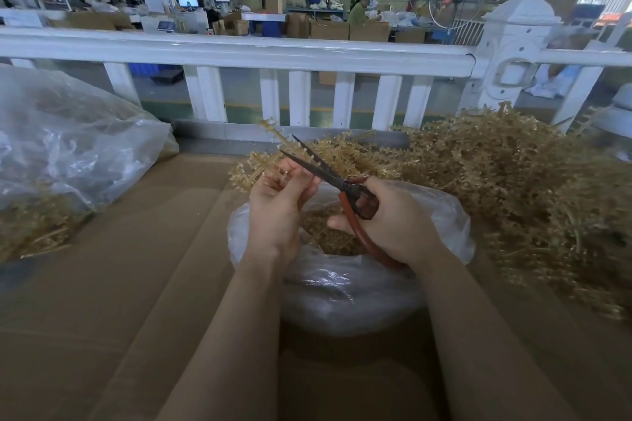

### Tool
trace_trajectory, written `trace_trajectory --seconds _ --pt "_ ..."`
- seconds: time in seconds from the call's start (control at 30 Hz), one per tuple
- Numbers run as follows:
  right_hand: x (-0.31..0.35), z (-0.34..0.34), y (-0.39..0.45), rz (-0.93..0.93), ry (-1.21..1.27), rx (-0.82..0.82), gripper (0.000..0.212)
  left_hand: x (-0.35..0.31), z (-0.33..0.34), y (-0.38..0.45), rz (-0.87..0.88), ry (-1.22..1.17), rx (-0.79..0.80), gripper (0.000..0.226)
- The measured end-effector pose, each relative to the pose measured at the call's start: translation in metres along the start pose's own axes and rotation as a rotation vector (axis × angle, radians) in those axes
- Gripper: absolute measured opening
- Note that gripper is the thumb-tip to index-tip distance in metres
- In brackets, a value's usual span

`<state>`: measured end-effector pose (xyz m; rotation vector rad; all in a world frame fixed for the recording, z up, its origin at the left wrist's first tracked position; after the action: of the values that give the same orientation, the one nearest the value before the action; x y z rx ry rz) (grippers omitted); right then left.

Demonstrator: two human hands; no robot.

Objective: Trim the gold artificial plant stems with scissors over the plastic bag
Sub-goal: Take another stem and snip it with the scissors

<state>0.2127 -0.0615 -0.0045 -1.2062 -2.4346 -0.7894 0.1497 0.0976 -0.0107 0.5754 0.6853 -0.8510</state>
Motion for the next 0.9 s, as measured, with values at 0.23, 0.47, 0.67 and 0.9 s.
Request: trace_trajectory --seconds 0.23,0.47,0.67,0.9 --pt "0.0011 -0.0021 0.0007 0.009 -0.019 -0.028 0.072 -0.0014 0.0056 0.0013 0.034 -0.034 0.067 0.025" --pt "0.0006 -0.0039 0.0005 0.020 -0.037 -0.046 0.070 -0.0004 0.0064 0.0022 0.029 -0.059 0.088 0.038" --pt "0.0020 -0.0061 -0.0011 0.030 -0.028 -0.051 0.059 0.0019 0.0038 0.0041 0.015 -0.069 0.070 0.026" --pt "0.0024 -0.0069 -0.0004 0.021 -0.058 -0.055 0.071 0.0039 0.0066 0.0026 0.000 -0.028 0.083 0.040"
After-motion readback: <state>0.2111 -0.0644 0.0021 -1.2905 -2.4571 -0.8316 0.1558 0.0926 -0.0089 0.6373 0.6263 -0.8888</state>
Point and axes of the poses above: each hand's wrist, its own y-axis towards the middle knuckle, its own z-axis out of the palm, x = y × z, the point moved 9 cm from there along y, towards the middle knuckle, and after that the axes turned 9 degrees about -y, right-handed, at the moved point
